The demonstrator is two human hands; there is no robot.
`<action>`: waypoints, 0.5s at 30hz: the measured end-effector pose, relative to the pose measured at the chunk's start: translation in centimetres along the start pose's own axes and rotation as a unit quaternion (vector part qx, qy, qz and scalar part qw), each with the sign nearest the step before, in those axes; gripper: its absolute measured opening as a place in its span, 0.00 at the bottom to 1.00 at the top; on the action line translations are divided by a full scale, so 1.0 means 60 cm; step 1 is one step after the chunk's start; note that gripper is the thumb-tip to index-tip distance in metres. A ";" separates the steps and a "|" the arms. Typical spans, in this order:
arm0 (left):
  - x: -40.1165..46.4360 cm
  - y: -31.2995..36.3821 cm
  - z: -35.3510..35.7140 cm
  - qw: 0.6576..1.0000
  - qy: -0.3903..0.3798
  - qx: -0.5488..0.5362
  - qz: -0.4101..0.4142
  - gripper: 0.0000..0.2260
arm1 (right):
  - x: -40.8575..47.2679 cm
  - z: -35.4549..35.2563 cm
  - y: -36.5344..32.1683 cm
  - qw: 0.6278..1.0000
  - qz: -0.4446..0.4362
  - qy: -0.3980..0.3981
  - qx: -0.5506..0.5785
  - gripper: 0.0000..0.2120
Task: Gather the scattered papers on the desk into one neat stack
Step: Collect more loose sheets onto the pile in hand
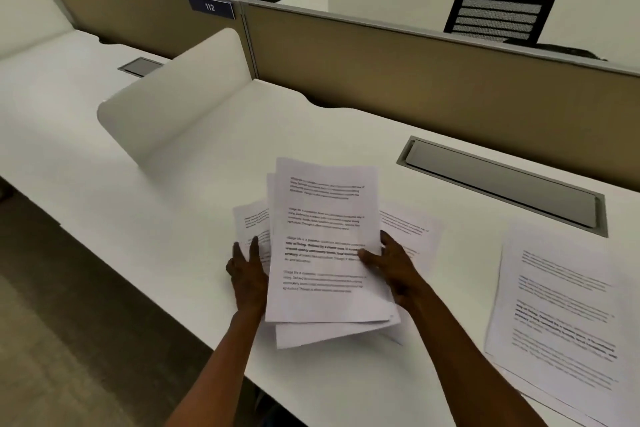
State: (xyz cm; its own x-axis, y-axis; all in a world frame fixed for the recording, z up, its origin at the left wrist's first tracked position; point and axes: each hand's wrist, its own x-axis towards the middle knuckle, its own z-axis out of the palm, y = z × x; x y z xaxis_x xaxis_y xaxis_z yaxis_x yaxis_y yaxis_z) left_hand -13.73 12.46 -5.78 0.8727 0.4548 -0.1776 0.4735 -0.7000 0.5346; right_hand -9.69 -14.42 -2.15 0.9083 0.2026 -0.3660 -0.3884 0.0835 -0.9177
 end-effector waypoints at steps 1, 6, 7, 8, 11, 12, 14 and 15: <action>-0.001 -0.003 -0.002 1.000 0.009 -0.014 -0.021 0.39 | 0.016 0.021 0.003 0.999 -0.001 0.005 -0.034 0.24; 0.009 -0.013 -0.021 0.993 0.002 -0.061 -0.102 0.38 | 0.059 0.099 0.023 0.982 -0.005 0.054 -0.180 0.27; 0.013 -0.017 -0.027 0.992 -0.006 -0.070 -0.103 0.40 | 0.061 0.107 0.027 0.975 -0.014 0.054 -0.214 0.25; 0.017 -0.023 -0.035 0.991 -0.015 -0.081 -0.102 0.43 | 0.063 0.113 0.031 0.968 -0.018 0.060 -0.241 0.24; 0.030 -0.044 -0.057 0.991 -0.023 -0.102 -0.084 0.51 | 0.067 0.130 0.039 0.954 -0.006 0.089 -0.287 0.28; 0.033 -0.048 -0.064 0.989 -0.027 -0.122 -0.083 0.52 | 0.068 0.136 0.041 0.948 -0.006 0.094 -0.303 0.29; 0.040 -0.052 -0.077 0.971 -0.044 -0.212 -0.098 0.52 | 0.069 0.150 0.041 0.938 -0.027 0.097 -0.331 0.27; 0.045 -0.053 -0.081 0.955 -0.055 -0.267 -0.115 0.50 | 0.069 0.157 0.041 0.932 -0.047 0.096 -0.345 0.25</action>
State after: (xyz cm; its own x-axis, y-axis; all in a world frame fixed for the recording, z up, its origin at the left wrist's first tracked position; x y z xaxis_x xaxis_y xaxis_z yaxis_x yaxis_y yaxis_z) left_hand -13.47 18.56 -3.95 0.7741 0.4808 -0.4118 0.5518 -0.1936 0.8112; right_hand -8.38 -4.17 -4.47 0.9700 0.0416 -0.2395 -0.1740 -0.5690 -0.8037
